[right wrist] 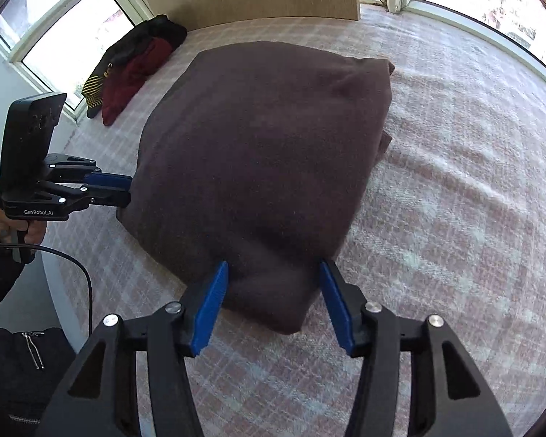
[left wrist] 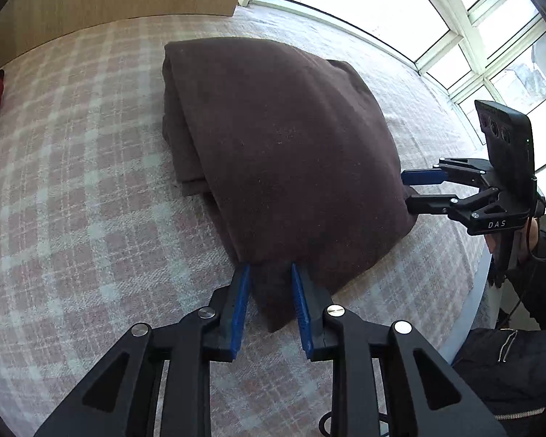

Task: Fold clothes
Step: 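Grasp the bundle edge with both grippers and lift it off the blanket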

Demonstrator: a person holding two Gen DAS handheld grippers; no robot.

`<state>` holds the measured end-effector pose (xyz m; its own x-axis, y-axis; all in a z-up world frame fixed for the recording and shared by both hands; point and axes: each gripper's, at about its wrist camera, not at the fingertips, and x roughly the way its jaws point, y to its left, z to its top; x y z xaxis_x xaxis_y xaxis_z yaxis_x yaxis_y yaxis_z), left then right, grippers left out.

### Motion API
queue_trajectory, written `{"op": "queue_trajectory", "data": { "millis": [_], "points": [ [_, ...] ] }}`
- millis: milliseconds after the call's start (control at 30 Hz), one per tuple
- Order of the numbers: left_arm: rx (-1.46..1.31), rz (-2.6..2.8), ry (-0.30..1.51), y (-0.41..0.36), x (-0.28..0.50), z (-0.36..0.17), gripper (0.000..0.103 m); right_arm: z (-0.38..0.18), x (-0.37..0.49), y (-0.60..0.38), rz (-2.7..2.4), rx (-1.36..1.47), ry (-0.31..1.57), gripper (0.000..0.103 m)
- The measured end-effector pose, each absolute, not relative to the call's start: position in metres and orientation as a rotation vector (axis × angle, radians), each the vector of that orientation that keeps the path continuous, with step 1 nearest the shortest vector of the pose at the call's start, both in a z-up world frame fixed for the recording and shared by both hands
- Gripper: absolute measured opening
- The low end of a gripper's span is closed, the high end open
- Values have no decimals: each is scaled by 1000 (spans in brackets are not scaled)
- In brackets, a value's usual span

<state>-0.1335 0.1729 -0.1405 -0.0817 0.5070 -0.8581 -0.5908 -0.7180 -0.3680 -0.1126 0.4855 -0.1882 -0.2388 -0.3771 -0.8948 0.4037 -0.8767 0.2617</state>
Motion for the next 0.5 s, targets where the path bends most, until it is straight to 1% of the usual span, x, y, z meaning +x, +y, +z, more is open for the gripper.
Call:
{"op": "queue_trajectory", "data": {
  "millis": [33,100,133,200,333,433,467,500],
  "points": [
    [-1420,1901,113,172,-138,-127,19,-173,-113,494,-2183,1493,14,51],
    [-1362,1938,147,172,-147,-99,20,-142,-120,507,-2244,1394,-49,52],
    [-1326,1947,135,177,-157,-87,21,-131,-130,510,-2253,1354,-90,53],
    [-1267,1969,142,194,-181,-74,23,-116,-154,503,-2285,1278,-66,53],
    [-1280,1972,136,226,-226,-94,23,-133,-202,481,-2253,1291,27,53],
    [-1385,1952,189,233,-250,-134,23,-169,-226,476,-2222,1382,79,53],
    [-1398,1931,162,228,-252,-144,25,-186,-233,478,-2210,1429,90,53],
    [-1409,1911,134,223,-255,-153,25,-201,-238,485,-2181,1465,50,57]
  ]
}}
